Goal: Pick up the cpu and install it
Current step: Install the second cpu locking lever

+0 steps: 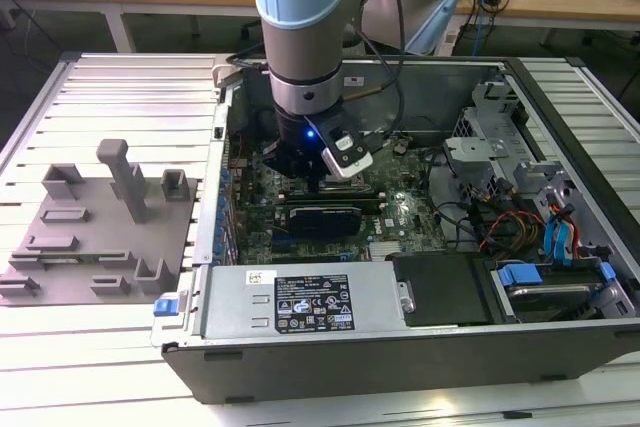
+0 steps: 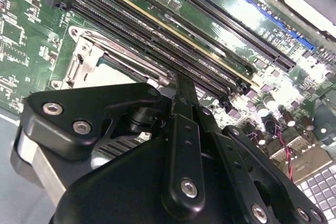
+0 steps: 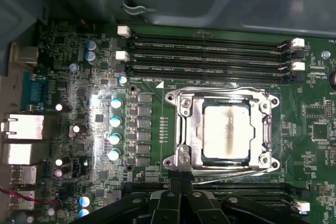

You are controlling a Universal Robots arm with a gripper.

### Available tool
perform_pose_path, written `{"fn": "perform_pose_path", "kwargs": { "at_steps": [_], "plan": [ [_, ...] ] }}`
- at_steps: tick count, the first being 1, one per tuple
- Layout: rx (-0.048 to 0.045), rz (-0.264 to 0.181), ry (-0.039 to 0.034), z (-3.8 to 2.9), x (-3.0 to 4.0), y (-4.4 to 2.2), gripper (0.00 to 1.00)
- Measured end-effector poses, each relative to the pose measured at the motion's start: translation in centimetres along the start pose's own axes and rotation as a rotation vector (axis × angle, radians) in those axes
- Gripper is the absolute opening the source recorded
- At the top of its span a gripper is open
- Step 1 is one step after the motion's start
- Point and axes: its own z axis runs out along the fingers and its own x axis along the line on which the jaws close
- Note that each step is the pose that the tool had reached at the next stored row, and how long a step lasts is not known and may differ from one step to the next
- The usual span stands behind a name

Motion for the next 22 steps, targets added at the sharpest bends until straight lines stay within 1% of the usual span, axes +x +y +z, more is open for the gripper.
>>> {"fn": "perform_pose_path", "kwargs": {
  "at_steps": [2,3,4,6,9,10,11,13,14,15,17,18,19,20,22],
  "plan": [
    [-0.0193,0.002,-0.0020,0.16,0.31,-0.01,0.11],
    [-0.0256,0.002,-0.0025,0.22,0.36,-0.02,0.11],
    [-0.0294,0.003,-0.0032,0.31,0.39,-0.03,0.11],
    [-0.0330,0.004,-0.0033,0.31,0.40,-0.07,0.11],
    [-0.0330,0.004,-0.0031,0.34,-0.01,-0.21,0.11],
    [-0.0332,0.004,-0.0030,0.34,-0.04,-0.27,0.11],
    [-0.0340,0.004,-0.0032,0.32,-0.05,-0.41,0.11],
    [-0.0370,0.005,-0.0032,0.26,-0.06,-0.90,0.11],
    [-0.0385,0.005,-0.0032,0.25,-0.06,-1.01,0.11],
    [-0.0430,0.005,-0.0034,0.25,-0.05,-1.05,0.11],
    [-0.0637,0.007,-0.0040,0.28,-0.05,-1.09,0.11],
    [-0.0780,0.008,-0.0045,0.33,-0.05,-1.12,0.11],
    [-0.0859,0.009,-0.0048,0.42,-0.04,-1.18,0.11],
    [-0.0904,0.010,-0.0051,0.56,-0.02,-1.35,0.11],
    [-0.0955,0.011,-0.0053,0.68,0.00,-1.62,0.11]
  ]
}}
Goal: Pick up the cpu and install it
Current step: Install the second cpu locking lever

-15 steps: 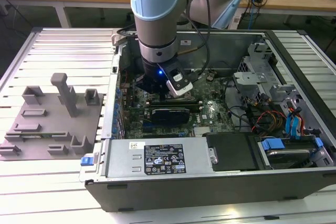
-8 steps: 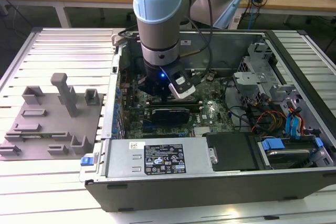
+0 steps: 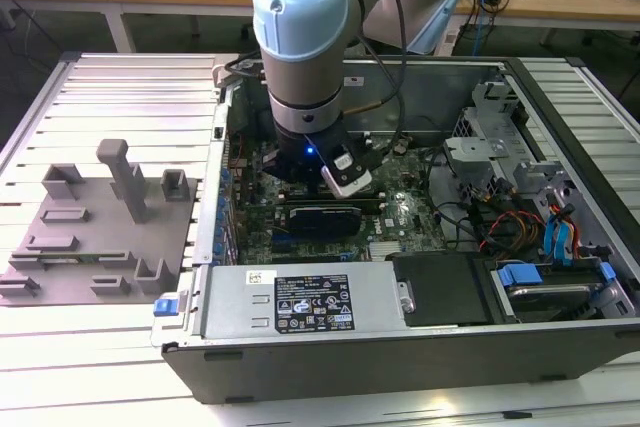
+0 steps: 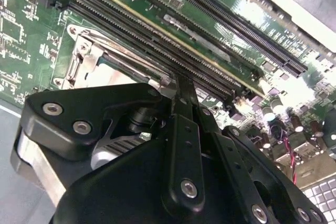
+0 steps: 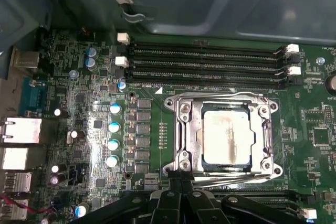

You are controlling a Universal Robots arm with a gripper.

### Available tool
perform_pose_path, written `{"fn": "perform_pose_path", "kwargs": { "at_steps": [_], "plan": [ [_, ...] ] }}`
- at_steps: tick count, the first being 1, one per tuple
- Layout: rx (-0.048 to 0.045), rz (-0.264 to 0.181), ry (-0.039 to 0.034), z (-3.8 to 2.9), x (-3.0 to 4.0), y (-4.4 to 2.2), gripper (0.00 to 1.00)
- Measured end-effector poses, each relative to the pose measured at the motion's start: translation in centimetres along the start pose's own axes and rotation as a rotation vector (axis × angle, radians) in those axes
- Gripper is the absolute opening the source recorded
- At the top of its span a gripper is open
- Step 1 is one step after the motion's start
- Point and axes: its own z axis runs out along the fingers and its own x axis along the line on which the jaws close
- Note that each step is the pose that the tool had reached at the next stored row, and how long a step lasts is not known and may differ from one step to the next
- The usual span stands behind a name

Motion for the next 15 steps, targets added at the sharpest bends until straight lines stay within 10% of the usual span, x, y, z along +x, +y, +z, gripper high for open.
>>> {"fn": "perform_pose_path", "kwargs": {
  "at_steps": [5,15],
  "plan": [
    [-0.0532,0.005,-0.0018,-0.02,0.03,-0.32,0.11],
    [-0.0767,0.007,-0.0026,0.01,0.10,-0.71,0.11]
  ]
}}
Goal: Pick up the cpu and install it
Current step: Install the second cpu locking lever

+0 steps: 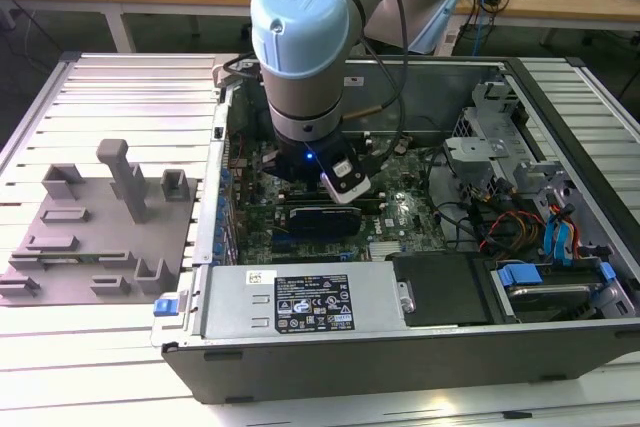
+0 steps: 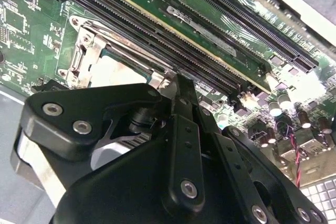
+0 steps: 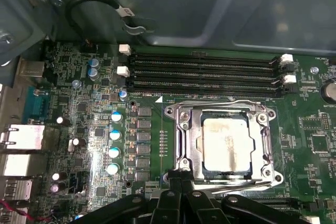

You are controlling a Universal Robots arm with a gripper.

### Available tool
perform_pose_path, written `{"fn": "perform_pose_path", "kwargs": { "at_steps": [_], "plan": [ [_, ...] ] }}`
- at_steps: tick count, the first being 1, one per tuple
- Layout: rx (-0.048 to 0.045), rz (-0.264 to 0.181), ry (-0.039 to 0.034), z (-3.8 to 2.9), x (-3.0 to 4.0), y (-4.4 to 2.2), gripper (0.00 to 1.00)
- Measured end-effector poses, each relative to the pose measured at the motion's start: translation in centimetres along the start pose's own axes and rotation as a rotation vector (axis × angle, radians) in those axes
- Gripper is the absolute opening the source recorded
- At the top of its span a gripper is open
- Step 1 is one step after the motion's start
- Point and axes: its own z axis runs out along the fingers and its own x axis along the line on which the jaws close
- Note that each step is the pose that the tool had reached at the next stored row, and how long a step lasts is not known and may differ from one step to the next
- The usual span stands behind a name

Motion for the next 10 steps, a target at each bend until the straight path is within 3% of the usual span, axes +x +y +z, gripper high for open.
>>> {"fn": "perform_pose_path", "kwargs": {
  "at_steps": [5,10],
  "plan": [
    [-0.0001,0.001,0.0021,-0.22,-0.17,-0.31,0.11],
    [0.0000,0.004,0.0088,-0.53,-0.54,-1.21,0.11]
  ]
}}
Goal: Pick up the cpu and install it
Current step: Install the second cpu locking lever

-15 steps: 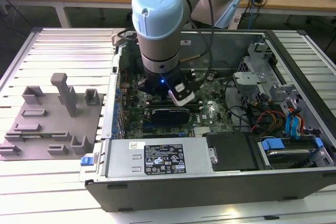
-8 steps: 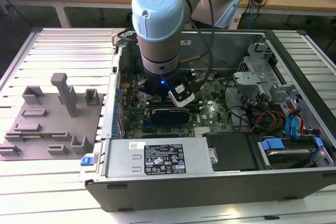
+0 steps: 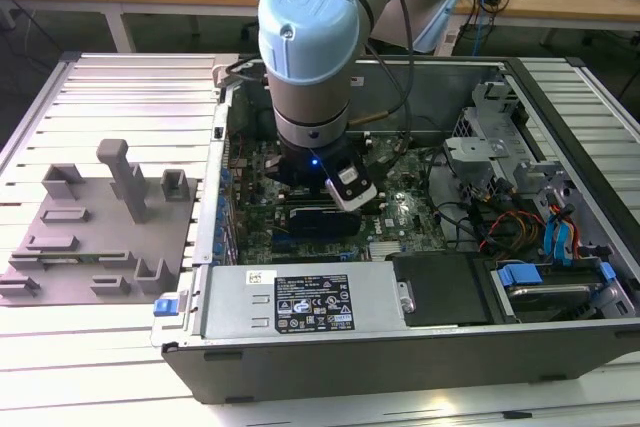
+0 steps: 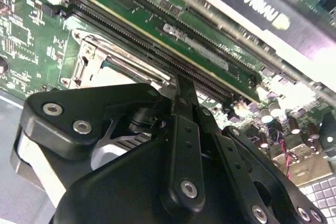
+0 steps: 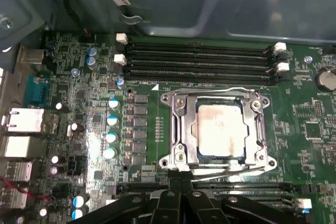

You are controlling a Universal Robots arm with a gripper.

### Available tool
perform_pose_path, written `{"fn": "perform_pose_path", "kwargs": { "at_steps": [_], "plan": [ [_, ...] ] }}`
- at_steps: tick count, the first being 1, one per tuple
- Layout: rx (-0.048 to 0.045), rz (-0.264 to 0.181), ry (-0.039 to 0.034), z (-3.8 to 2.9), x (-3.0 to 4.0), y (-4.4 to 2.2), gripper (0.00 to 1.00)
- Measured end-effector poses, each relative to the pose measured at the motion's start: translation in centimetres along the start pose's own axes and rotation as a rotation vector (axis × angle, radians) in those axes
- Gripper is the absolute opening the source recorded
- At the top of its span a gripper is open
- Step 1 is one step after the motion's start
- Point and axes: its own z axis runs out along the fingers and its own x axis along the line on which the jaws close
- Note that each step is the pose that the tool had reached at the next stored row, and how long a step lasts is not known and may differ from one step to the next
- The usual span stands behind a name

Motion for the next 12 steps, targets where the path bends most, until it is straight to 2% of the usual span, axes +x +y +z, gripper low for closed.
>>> {"fn": "perform_pose_path", "kwargs": {
  "at_steps": [7,10,12],
  "plan": [
    [-0.0272,0.003,-0.0010,0.07,0.02,-0.07,0.11],
    [-0.0432,0.004,-0.0014,0.30,0.08,-0.13,0.11],
    [-0.0506,0.005,-0.0017,0.39,0.12,-0.16,0.11]
  ]
}}
